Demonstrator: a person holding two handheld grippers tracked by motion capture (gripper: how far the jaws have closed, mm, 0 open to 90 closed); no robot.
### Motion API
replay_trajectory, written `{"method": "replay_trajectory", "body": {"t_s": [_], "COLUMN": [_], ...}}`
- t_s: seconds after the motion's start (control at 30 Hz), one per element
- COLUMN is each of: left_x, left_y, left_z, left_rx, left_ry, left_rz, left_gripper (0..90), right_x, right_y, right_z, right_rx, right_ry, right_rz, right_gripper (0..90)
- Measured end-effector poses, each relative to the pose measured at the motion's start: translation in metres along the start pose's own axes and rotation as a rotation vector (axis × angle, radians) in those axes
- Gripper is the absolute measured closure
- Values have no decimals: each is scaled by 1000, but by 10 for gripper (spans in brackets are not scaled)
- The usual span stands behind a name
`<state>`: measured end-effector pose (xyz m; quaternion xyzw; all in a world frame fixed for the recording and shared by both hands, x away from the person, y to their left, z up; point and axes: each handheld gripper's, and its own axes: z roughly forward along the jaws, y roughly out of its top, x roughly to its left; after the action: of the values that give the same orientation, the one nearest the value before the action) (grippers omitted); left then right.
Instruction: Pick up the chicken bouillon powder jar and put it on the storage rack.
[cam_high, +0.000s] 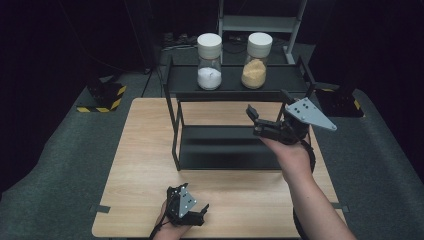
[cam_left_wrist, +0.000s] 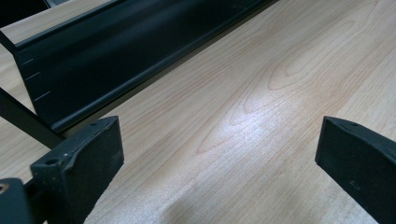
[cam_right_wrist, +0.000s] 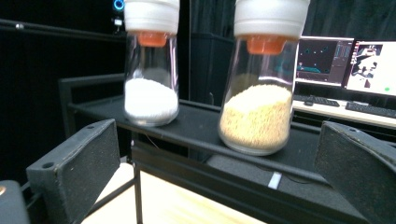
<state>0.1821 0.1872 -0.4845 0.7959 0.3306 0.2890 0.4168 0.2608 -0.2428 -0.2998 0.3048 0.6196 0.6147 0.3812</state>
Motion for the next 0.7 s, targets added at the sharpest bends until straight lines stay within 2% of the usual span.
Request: {"method": "replay_trajectory", "body": {"t_s": [0.07, 0.3, 0.53, 0.7], "left_x": [0, -1, -1, -1], "left_y": [0, 1, 1, 1], "left_z": [0, 0, 0, 0], "left_rx": [0, 5, 4, 4], "left_ry": [-1, 1, 0, 1], "left_rz": [-1, 6, 7, 8], "left_gripper": [14, 14, 14, 14], "right_x": [2, 5, 5, 6], "right_y": [-5, -29, -60, -79], "right_z": [-3, -17, -32, -42], "right_rx": [8, 41, 83, 114], "right_ry": [-2, 4, 11, 10], "right_rz": [-18, -37, -25, -34], "right_gripper": [0, 0, 0, 0]}}
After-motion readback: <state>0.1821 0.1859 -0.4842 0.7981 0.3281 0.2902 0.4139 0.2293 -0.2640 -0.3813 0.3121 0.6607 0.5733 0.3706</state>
